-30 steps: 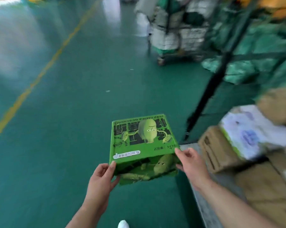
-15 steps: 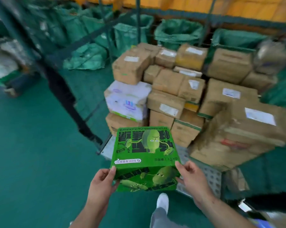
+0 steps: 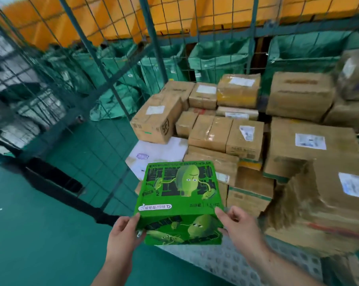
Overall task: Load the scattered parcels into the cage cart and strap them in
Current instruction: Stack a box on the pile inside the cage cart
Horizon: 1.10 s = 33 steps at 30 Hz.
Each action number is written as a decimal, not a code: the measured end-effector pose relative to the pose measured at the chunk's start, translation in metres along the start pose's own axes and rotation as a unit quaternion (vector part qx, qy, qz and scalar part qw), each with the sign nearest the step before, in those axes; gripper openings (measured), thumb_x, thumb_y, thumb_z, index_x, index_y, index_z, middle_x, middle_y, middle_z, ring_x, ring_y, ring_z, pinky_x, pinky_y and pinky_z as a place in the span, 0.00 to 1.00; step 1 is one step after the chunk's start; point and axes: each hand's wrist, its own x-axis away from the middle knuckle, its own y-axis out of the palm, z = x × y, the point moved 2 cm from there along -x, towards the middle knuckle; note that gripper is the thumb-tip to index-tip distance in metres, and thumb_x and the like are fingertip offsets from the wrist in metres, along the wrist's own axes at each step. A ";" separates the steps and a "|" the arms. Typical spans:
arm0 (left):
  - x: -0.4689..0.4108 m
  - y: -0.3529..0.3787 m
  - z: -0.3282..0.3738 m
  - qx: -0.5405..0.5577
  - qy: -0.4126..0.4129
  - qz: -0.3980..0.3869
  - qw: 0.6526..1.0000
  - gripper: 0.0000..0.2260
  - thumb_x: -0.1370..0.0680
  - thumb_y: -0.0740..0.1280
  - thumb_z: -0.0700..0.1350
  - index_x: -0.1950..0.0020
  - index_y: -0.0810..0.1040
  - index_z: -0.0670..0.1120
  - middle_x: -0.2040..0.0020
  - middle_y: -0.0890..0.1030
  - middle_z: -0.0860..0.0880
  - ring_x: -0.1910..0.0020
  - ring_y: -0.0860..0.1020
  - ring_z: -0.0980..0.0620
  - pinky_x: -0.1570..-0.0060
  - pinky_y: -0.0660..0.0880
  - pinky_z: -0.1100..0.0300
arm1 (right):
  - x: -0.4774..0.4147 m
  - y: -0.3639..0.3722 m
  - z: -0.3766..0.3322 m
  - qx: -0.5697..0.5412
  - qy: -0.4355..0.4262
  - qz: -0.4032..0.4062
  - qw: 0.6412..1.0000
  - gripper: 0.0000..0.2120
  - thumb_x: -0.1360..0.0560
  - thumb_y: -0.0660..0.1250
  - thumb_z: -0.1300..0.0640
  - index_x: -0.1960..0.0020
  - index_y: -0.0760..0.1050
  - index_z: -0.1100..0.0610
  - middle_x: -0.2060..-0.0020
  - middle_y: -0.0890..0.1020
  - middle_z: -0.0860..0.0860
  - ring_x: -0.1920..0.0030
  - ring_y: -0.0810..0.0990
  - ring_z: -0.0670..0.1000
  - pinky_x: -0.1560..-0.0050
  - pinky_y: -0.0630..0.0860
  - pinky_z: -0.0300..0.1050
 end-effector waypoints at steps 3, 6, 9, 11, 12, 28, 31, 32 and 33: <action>-0.022 0.003 0.026 -0.008 0.032 0.039 0.999 0.11 0.21 0.72 0.44 0.53 0.76 0.38 0.55 0.80 0.41 0.51 0.81 0.43 0.43 0.81 0.45 | -0.030 0.020 -0.014 0.022 -0.016 -0.026 0.999 0.22 0.24 0.73 0.46 0.67 0.64 0.52 0.75 0.66 0.44 0.68 0.74 0.47 0.46 0.81 0.67; -0.049 0.007 0.050 -0.004 0.054 0.053 0.997 0.09 0.19 0.70 0.43 0.50 0.75 0.38 0.55 0.78 0.43 0.53 0.80 0.45 0.44 0.80 0.49 | -0.055 0.047 -0.023 0.017 -0.036 -0.040 0.998 0.22 0.25 0.72 0.42 0.70 0.66 0.48 0.76 0.67 0.44 0.69 0.71 0.47 0.45 0.79 0.70; -0.083 0.005 0.071 0.002 0.059 0.074 0.996 0.12 0.20 0.71 0.46 0.51 0.74 0.38 0.56 0.78 0.44 0.54 0.79 0.47 0.44 0.79 0.49 | -0.076 0.077 -0.031 0.012 -0.045 -0.046 0.998 0.22 0.24 0.71 0.43 0.69 0.65 0.49 0.75 0.65 0.43 0.68 0.67 0.47 0.46 0.79 0.70; -0.112 0.005 0.086 0.008 0.060 0.078 0.995 0.12 0.20 0.71 0.47 0.50 0.74 0.38 0.55 0.79 0.45 0.54 0.79 0.48 0.44 0.79 0.51 | -0.091 0.099 -0.041 0.023 -0.048 -0.046 0.998 0.23 0.24 0.70 0.41 0.68 0.65 0.52 0.74 0.65 0.44 0.68 0.68 0.47 0.48 0.81 0.65; -0.129 0.004 0.091 0.013 0.061 0.079 0.995 0.12 0.20 0.71 0.46 0.49 0.74 0.38 0.53 0.79 0.45 0.52 0.80 0.49 0.44 0.79 0.52 | -0.099 0.111 -0.046 0.040 -0.049 -0.047 0.997 0.24 0.24 0.69 0.39 0.66 0.65 0.54 0.73 0.65 0.45 0.69 0.69 0.47 0.53 0.81 0.60; -0.358 0.033 0.131 -0.040 -0.028 0.065 0.997 0.21 0.14 0.60 0.50 0.24 0.64 0.41 0.39 0.73 0.48 0.42 0.73 0.48 0.38 0.70 0.55 | -0.215 0.261 -0.094 0.202 0.002 -0.025 0.979 0.08 0.22 0.72 0.48 0.57 0.78 0.50 0.61 0.84 0.44 0.66 0.79 0.34 0.69 0.70 0.29; -0.373 0.034 0.115 -0.039 -0.103 0.060 0.992 0.30 0.18 0.57 0.65 0.26 0.67 0.42 0.35 0.76 0.44 0.41 0.77 0.41 0.35 0.74 0.43 | -0.217 0.272 -0.090 0.195 0.012 -0.008 0.981 0.08 0.23 0.73 0.49 0.58 0.76 0.47 0.59 0.84 0.43 0.57 0.82 0.37 0.58 0.76 0.33; -0.377 0.035 0.108 0.001 -0.134 0.039 0.990 0.34 0.20 0.57 0.69 0.27 0.68 0.43 0.34 0.76 0.42 0.41 0.79 0.38 0.36 0.75 0.37 | -0.217 0.276 -0.088 0.191 0.014 -0.008 0.981 0.08 0.22 0.73 0.50 0.57 0.75 0.47 0.58 0.84 0.44 0.55 0.82 0.39 0.54 0.78 0.37; -0.378 0.038 0.103 0.057 -0.168 0.018 0.984 0.34 0.20 0.56 0.70 0.28 0.69 0.45 0.35 0.77 0.41 0.42 0.80 0.36 0.37 0.76 0.34 | -0.216 0.280 -0.089 0.188 0.014 -0.014 0.982 0.07 0.22 0.72 0.51 0.56 0.74 0.47 0.56 0.84 0.45 0.53 0.83 0.42 0.50 0.80 0.43</action>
